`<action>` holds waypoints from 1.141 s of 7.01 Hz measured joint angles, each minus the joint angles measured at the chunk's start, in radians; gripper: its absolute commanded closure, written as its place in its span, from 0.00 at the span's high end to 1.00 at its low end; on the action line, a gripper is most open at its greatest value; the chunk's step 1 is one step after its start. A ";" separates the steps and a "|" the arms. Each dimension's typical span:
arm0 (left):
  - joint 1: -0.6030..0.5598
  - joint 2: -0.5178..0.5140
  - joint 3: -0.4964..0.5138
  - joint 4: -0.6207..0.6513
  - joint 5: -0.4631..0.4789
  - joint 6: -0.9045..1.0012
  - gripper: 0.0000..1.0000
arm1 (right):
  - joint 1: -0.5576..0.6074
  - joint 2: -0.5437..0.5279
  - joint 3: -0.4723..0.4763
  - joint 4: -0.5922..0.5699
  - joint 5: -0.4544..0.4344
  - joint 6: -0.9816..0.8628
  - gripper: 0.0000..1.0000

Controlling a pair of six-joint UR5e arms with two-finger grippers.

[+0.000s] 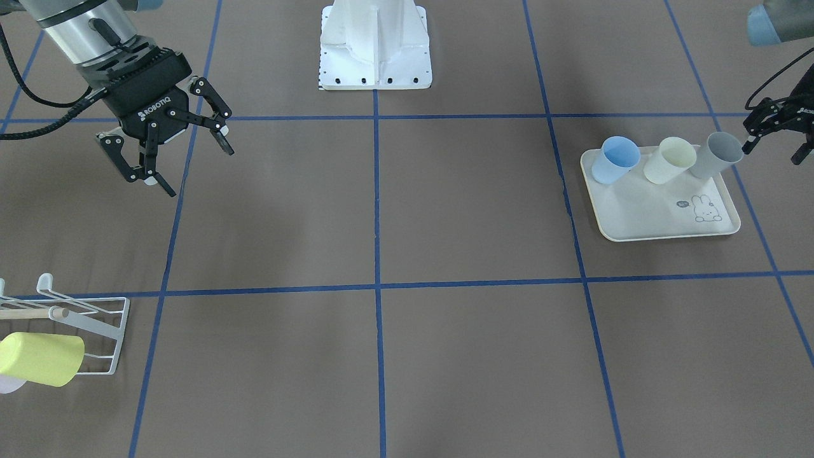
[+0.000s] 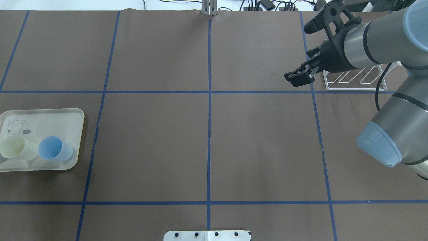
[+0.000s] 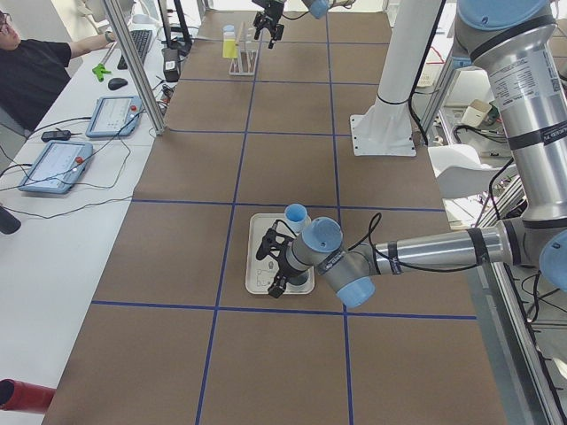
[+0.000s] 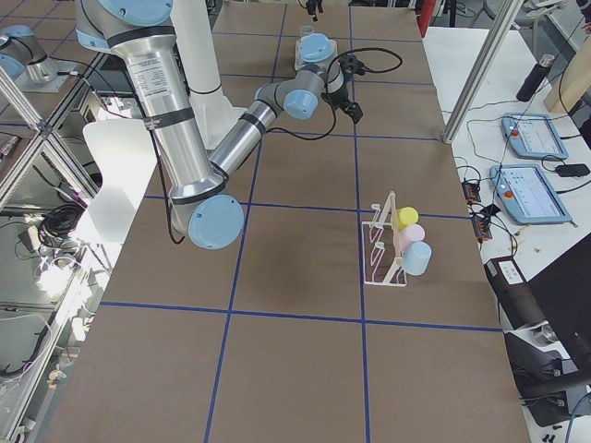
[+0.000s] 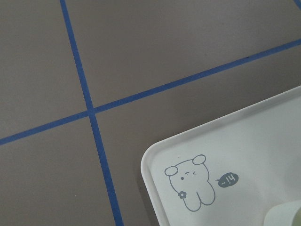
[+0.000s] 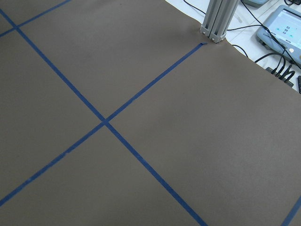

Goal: Transfer IKEA cup to right arm and place on rack

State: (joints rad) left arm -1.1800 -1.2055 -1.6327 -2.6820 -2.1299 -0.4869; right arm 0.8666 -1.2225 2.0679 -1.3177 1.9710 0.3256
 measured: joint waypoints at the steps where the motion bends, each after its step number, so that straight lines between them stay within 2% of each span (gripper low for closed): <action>1: 0.019 0.002 0.018 -0.017 -0.001 -0.010 1.00 | 0.000 0.000 0.000 0.000 -0.001 0.000 0.99; 2: 0.037 0.004 0.025 -0.023 -0.002 -0.014 0.97 | 0.000 0.000 0.000 0.000 -0.001 0.000 0.99; 3: 0.057 0.004 0.029 -0.024 -0.002 -0.016 0.79 | 0.000 0.000 0.000 0.000 -0.001 0.000 0.99; 4: 0.074 0.004 0.030 -0.026 -0.002 -0.016 0.46 | 0.000 0.000 0.000 0.000 -0.001 0.000 0.99; 5: 0.084 0.004 0.031 -0.028 -0.002 -0.016 0.21 | 0.000 0.000 0.001 0.000 -0.002 0.000 0.99; 6: 0.087 0.006 0.031 -0.035 -0.002 -0.016 0.04 | 0.000 0.000 0.001 0.000 -0.002 0.000 0.99; 8: 0.089 0.010 0.031 -0.047 -0.002 -0.015 0.00 | 0.000 0.000 0.001 0.000 -0.003 0.000 0.99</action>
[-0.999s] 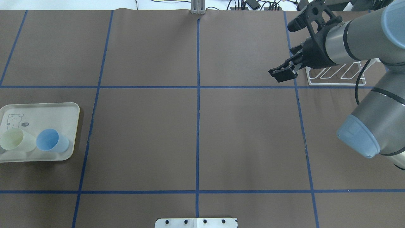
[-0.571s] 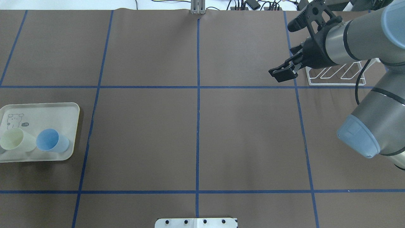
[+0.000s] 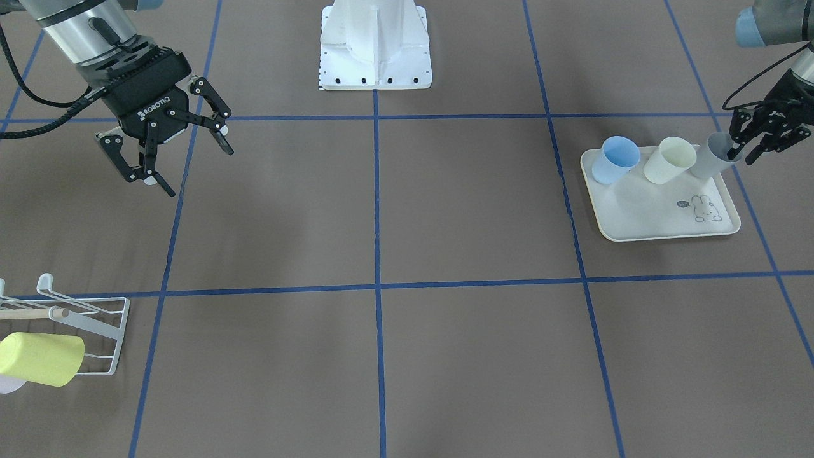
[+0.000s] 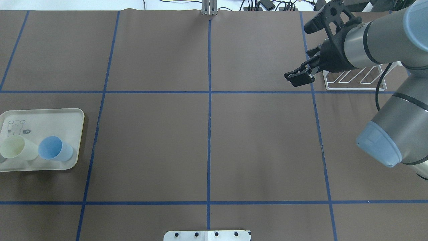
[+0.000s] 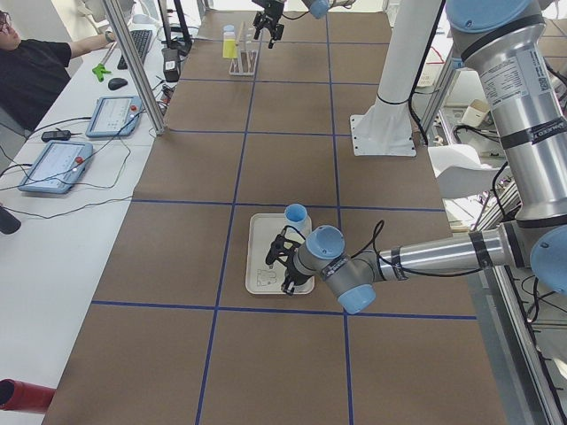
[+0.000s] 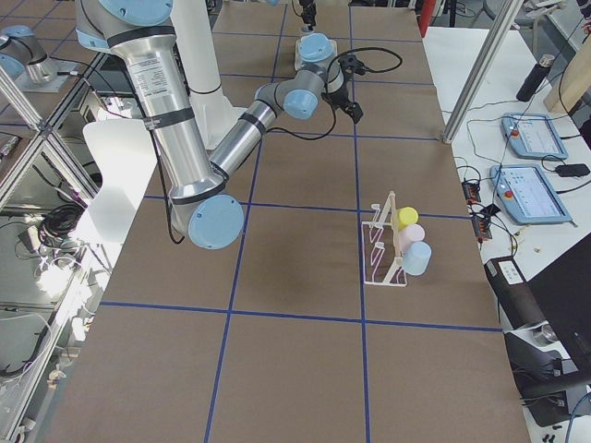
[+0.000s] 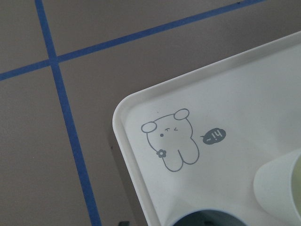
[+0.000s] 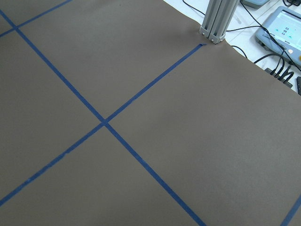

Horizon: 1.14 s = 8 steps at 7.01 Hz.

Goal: Transfer IKEA cup to right arm and place on rack

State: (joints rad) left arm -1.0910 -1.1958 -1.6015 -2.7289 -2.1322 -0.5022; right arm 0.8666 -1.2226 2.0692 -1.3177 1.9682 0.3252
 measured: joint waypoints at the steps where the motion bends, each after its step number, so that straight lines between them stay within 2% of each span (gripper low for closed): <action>1: 0.000 0.000 0.000 -0.003 0.000 0.001 0.00 | 0.000 0.000 -0.001 0.000 0.000 0.000 0.99; 4: -0.022 -0.005 -0.018 -0.005 -0.042 0.014 0.00 | -0.001 0.003 -0.001 0.000 0.000 0.000 0.99; 6: -0.151 -0.035 -0.027 0.022 -0.063 0.083 0.00 | -0.008 0.009 -0.008 0.030 -0.002 -0.001 0.99; 8: -0.310 -0.131 -0.043 0.152 -0.098 0.161 0.00 | -0.041 0.009 -0.061 0.209 -0.003 0.001 0.99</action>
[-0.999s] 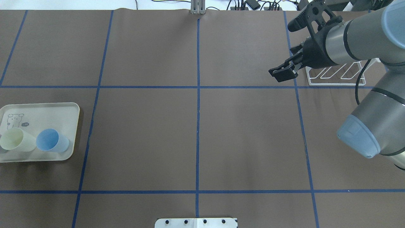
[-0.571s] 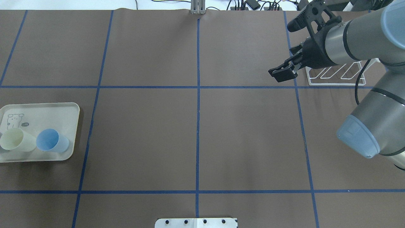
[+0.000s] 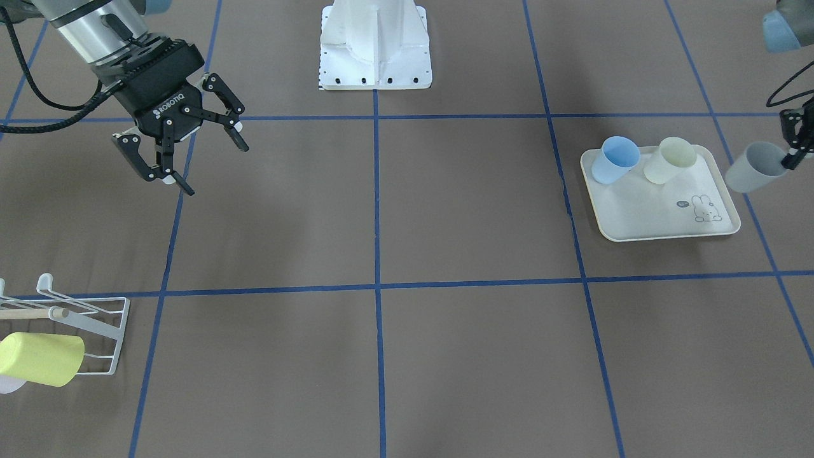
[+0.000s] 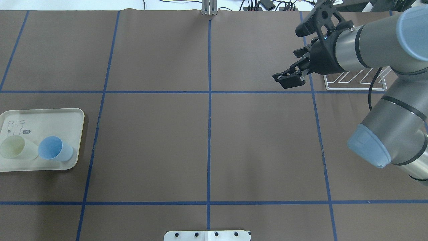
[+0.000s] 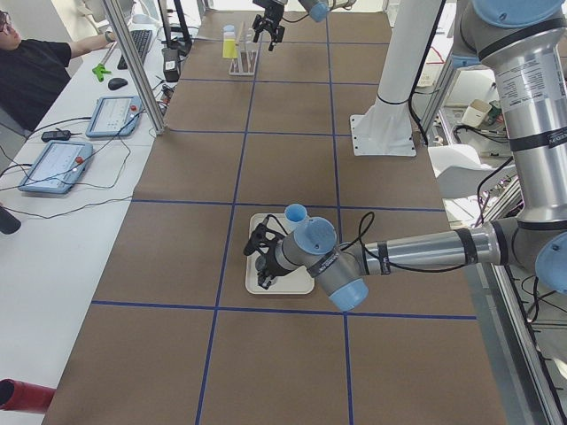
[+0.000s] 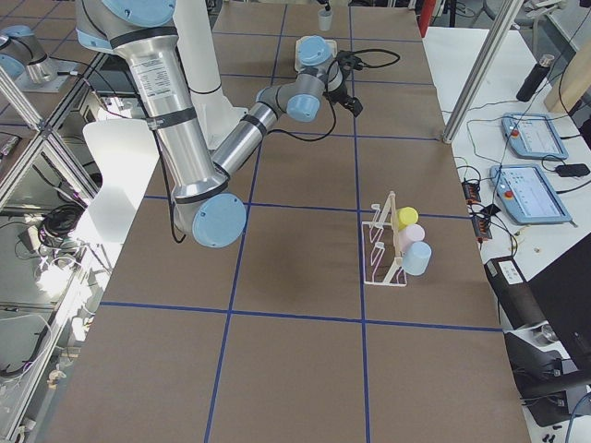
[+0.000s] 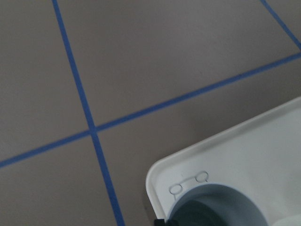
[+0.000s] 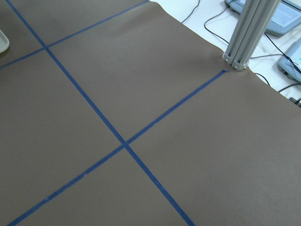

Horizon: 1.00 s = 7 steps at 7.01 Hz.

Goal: Transfer IKEA cup to right arm and place on rack

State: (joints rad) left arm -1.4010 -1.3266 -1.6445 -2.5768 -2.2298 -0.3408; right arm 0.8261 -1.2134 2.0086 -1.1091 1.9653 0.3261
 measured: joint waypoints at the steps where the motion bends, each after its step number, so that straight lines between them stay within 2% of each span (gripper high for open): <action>1: -0.067 -0.073 -0.022 0.104 -0.067 0.006 0.00 | -0.022 -0.002 -0.028 0.096 -0.001 0.000 0.99; 2: -0.108 -0.141 -0.052 0.198 -0.145 -0.033 0.00 | -0.044 -0.002 -0.048 0.180 -0.002 0.000 0.99; 4: -0.126 -0.255 -0.141 0.273 -0.264 -0.337 0.00 | -0.099 0.004 -0.080 0.330 -0.034 0.006 0.99; 6: -0.096 -0.352 -0.246 0.274 -0.351 -0.683 0.00 | -0.161 0.062 -0.089 0.381 -0.102 0.028 0.99; 7: -0.045 -0.397 -0.296 0.270 -0.377 -0.833 0.00 | -0.192 0.091 -0.091 0.386 -0.129 0.035 0.98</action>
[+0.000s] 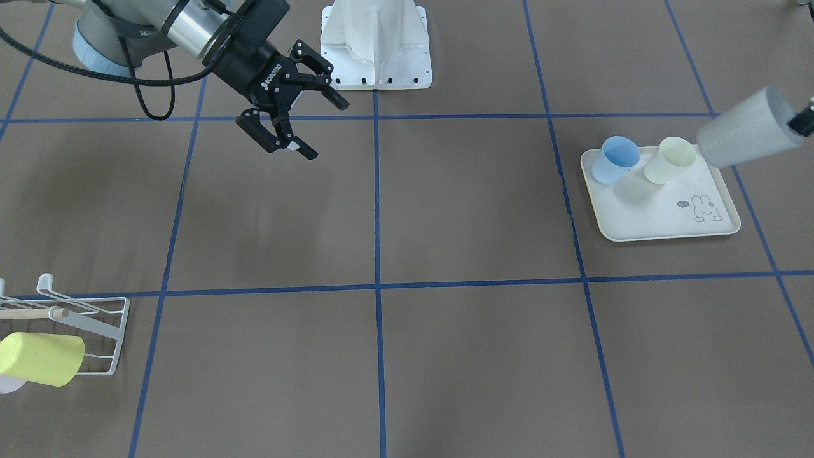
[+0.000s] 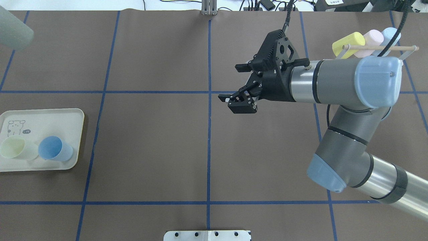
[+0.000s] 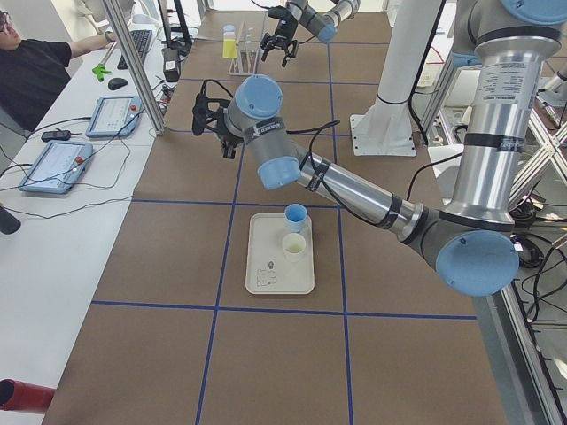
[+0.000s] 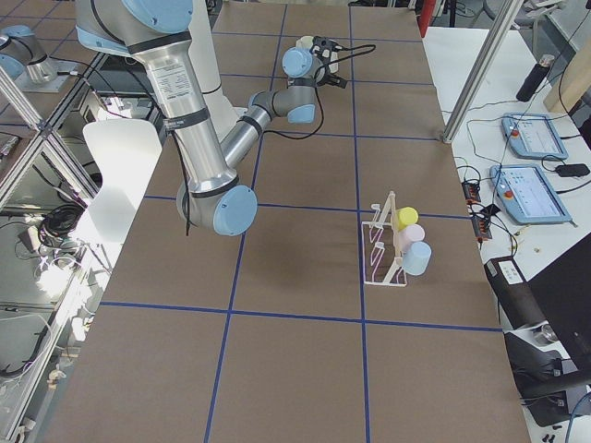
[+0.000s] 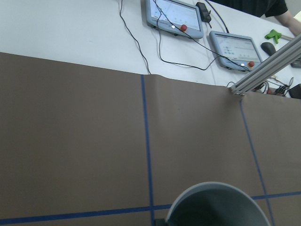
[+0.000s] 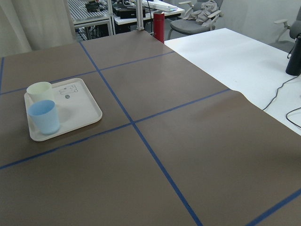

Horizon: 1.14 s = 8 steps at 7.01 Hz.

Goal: Transfer IKEA cup to right arm and place on rack

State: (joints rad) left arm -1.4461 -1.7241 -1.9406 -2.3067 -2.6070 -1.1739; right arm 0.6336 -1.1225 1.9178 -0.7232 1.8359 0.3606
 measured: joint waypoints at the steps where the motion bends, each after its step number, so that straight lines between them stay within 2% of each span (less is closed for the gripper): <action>1: 0.066 -0.044 -0.041 -0.005 -0.006 -0.129 0.00 | -0.030 0.020 -0.001 0.002 -0.027 0.012 0.98; 3: 0.196 -0.113 -0.074 -0.061 0.051 -0.343 0.00 | -0.073 0.043 -0.003 0.003 -0.061 0.031 0.96; 5: 0.334 -0.193 -0.076 -0.105 0.169 -0.511 0.00 | -0.092 0.059 -0.004 0.004 -0.068 0.030 0.98; 7: 0.464 -0.269 -0.074 -0.110 0.289 -0.609 0.00 | -0.100 0.063 -0.004 0.003 -0.068 0.027 0.98; 8: 0.508 -0.290 -0.070 -0.110 0.319 -0.623 0.00 | -0.103 0.067 -0.003 0.003 -0.067 0.026 0.98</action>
State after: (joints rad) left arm -0.9381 -2.0138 -2.0105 -2.4166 -2.2881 -1.7973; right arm 0.5310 -1.0558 1.9146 -0.7204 1.7685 0.3868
